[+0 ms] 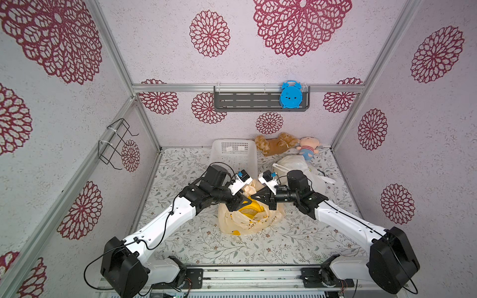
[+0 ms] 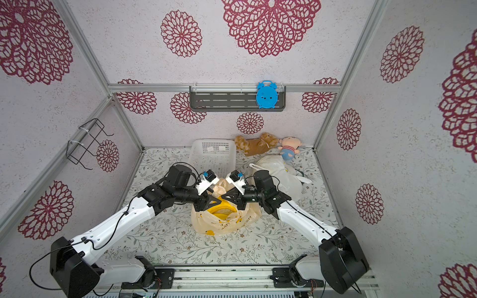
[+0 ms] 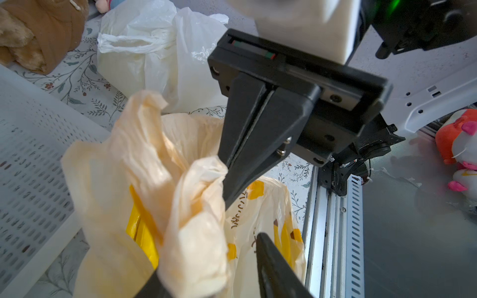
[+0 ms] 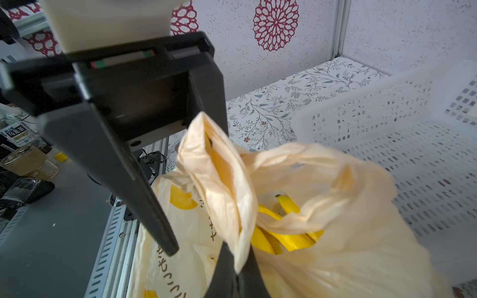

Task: Place the banana into a plastic bag & tie a knot
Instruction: Cross the plastic bag at the center of the board.

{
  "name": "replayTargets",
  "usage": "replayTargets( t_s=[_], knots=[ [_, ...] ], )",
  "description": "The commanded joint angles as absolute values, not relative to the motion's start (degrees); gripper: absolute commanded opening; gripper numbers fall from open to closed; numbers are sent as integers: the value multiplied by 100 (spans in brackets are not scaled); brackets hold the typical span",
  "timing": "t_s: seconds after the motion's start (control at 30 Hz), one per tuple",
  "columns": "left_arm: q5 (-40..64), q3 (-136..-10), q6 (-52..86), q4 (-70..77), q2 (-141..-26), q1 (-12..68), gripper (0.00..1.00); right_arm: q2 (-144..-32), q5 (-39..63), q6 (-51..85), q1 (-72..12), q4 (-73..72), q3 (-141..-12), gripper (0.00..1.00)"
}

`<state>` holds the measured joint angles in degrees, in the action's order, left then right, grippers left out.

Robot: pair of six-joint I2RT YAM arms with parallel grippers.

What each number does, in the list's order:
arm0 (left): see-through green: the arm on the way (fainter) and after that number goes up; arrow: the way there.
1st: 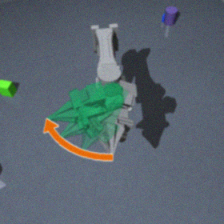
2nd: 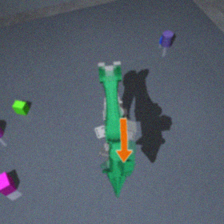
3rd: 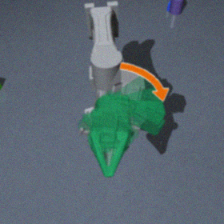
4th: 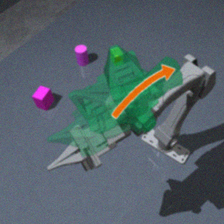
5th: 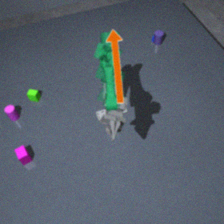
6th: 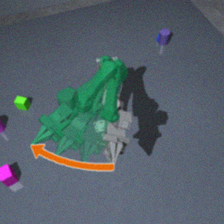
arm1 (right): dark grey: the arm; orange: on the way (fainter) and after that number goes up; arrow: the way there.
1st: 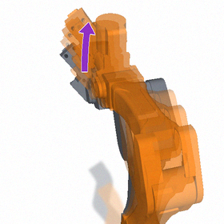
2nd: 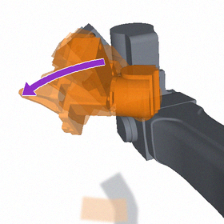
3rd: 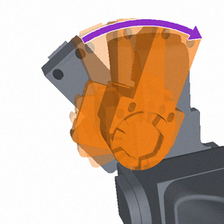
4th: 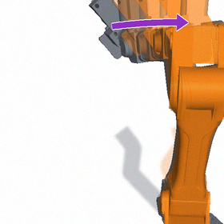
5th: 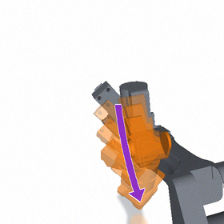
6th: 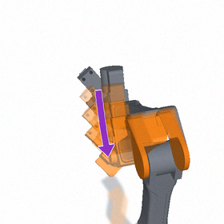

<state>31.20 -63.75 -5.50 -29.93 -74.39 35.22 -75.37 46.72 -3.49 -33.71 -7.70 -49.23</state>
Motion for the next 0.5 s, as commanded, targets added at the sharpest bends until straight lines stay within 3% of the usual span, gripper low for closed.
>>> replayTargets(
  t_s=[0.0, 0.27, 0.33, 0.4, 0.43, 0.47],
  knots=[
    [3253, -6354, -505, -2742, -7312, 3479, 48, -7548, 4703, -417, -3467, -742, -5111, 0],
    [3260, -6398, -457, -2690, -7457, 3465, 46, -7581, 4685, -570, -3646, -478, -5261, 0],
    [3324, -6424, -456, -2697, -7501, 3457, 35, -7576, 4654, -580, -3647, -444, -5279, 0],
    [3483, -6466, -410, -2698, -7532, 3386, 7, -7568, 4558, -588, -3645, -422, -5273, 0],
    [3493, -6475, -376, -2704, -7541, 3378, 0, -7563, 4538, -578, -3648, -422, -5265, 0],
    [3457, -6469, -344, -2686, -7536, 3373, 0, -7545, 4501, -553, -3639, -429, -5260, 0]
  ],
)
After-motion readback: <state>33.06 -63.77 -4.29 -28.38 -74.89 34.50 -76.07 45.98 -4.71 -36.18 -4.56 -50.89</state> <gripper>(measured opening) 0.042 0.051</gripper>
